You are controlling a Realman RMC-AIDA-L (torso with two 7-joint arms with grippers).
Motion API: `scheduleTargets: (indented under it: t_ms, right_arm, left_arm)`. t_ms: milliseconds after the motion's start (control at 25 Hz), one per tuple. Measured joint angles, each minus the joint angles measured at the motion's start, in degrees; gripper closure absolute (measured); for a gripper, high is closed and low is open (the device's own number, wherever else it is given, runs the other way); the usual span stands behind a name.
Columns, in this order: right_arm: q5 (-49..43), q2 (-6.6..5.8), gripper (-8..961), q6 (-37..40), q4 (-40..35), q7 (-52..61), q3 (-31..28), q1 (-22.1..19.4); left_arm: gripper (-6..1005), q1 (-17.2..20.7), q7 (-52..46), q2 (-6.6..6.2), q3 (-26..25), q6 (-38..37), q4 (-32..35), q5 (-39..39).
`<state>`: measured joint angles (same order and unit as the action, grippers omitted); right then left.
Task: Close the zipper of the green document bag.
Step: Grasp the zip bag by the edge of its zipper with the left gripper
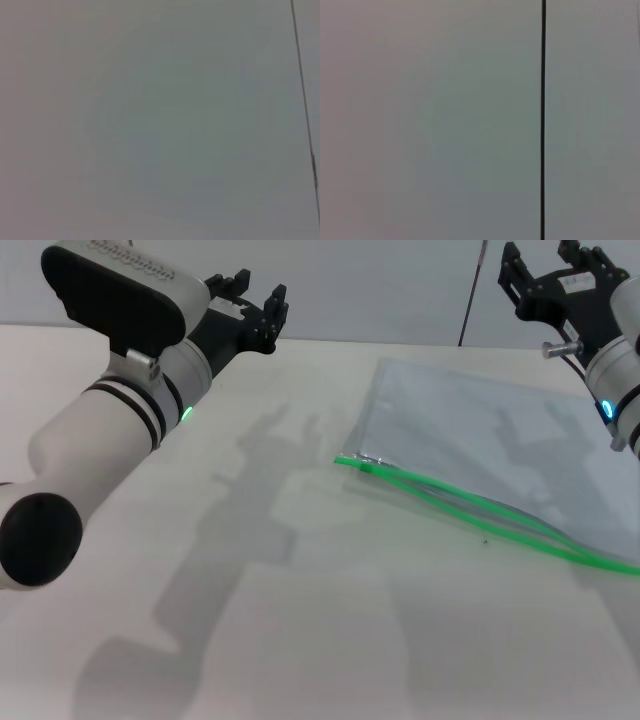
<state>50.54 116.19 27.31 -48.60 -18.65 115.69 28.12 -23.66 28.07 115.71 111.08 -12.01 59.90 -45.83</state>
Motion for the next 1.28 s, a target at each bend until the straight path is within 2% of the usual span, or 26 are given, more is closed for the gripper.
scheduleTargets:
  t_ms: [640,840,1040,1280]
  right_arm:
    - [0.0,0.0,288,0.02,0.0,0.09,0.01,0.0]
    - [0.0,-0.04,288,-0.17,0.0,0.1,-0.21,0.0]
    - [0.0,-0.08,288,-0.34,0.0,0.11,-0.23,0.0]
    - [0.0,-0.09,288,-0.42,0.0,0.11,-0.31,0.06]
  left_arm:
    - [565,-0.15,0.05,-0.23,0.0,1.3,0.36,-0.04]
    - [564,-0.53,-0.25,-1.75,-0.06,7.7,4.01,-0.38]
    - [564,0.72,-0.32,-3.49,0.16,11.6,8.82,-3.79]
    - [563,0.3,0.47,-5.99,-0.1,23.47,13.95,-5.61]
